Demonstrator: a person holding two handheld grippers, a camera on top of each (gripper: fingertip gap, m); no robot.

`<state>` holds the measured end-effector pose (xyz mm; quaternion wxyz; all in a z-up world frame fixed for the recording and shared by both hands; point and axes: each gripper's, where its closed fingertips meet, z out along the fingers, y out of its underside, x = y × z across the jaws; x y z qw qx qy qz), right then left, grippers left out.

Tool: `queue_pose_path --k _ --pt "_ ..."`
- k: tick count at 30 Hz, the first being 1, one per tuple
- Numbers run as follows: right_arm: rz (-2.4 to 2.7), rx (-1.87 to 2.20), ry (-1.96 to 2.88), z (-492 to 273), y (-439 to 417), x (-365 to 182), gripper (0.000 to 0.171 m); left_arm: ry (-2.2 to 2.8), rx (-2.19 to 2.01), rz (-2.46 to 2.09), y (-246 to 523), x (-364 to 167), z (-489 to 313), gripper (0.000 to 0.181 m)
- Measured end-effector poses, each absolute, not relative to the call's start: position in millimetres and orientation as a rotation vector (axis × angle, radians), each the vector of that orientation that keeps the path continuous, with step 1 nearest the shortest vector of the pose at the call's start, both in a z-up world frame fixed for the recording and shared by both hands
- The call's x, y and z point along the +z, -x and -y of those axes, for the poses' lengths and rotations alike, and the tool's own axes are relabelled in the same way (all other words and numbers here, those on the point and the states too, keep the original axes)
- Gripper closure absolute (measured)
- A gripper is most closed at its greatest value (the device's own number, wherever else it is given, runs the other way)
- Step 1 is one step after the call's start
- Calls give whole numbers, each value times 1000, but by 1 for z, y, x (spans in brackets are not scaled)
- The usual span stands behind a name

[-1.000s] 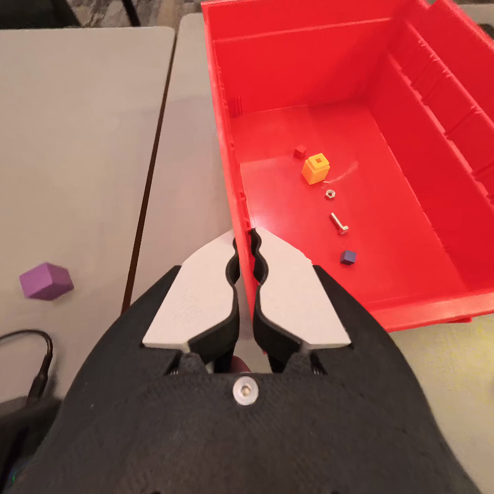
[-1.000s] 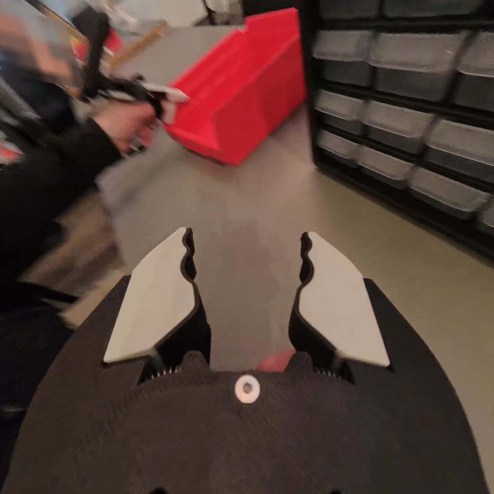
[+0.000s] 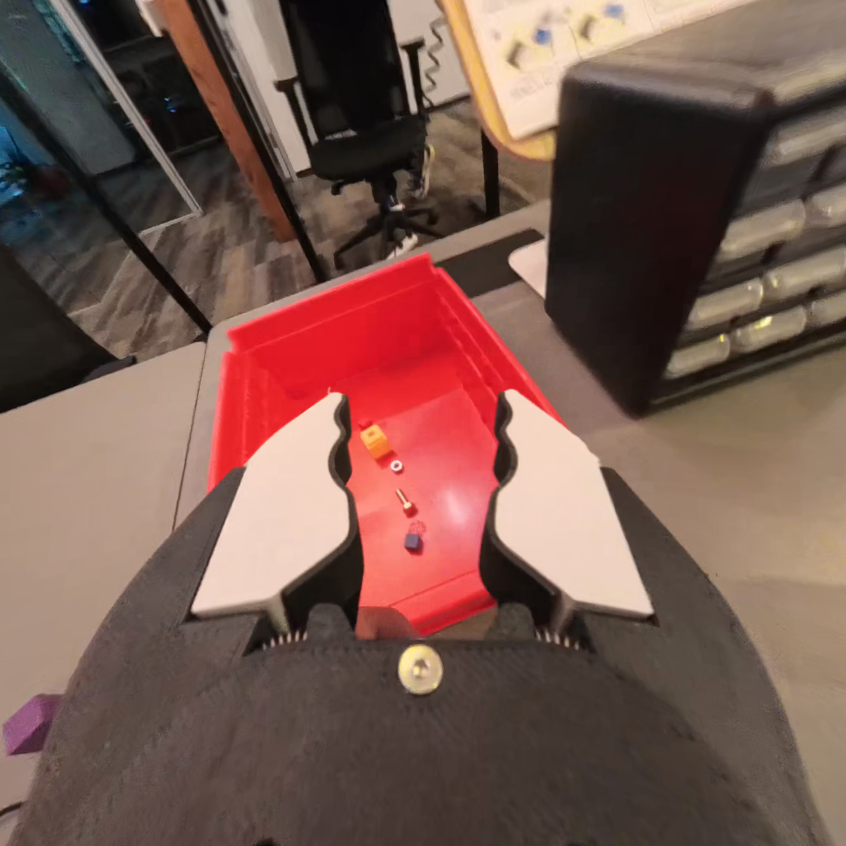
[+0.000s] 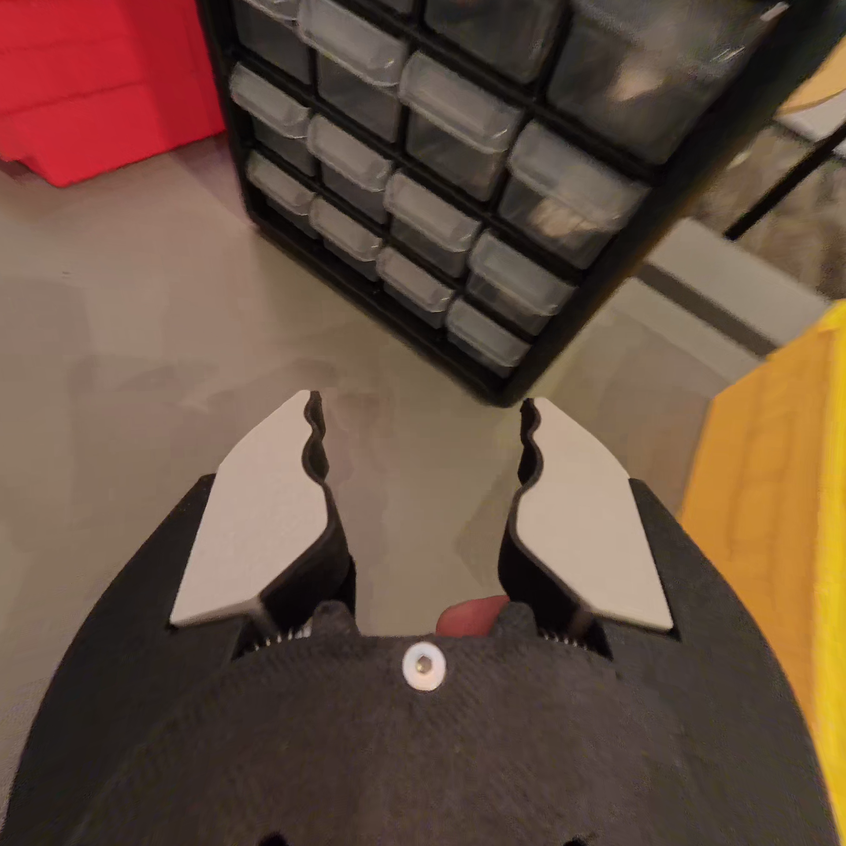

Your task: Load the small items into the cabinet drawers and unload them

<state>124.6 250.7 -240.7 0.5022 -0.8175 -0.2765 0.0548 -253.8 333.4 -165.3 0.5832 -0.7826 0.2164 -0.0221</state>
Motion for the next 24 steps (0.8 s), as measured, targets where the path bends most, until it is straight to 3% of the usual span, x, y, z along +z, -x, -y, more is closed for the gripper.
queue_pose_path --k 4,8,11,16,24 --pt "581 -189 1928 -256 -182 -217 87 1857 200 -574 267 -185 -337 114" --pt "430 -354 1954 -246 -246 -212 97 1896 118 -321 320 -183 -334 116" --pt "360 -407 2025 -244 -281 -223 104 1975 312 -285 367 -198 -333 117" --pt "314 -339 2151 -246 -302 -254 141 2112 176 -223 384 -241 -338 137" --pt "300 -288 2205 -249 -304 -271 162 2138 209 -193 400 -261 -344 164"
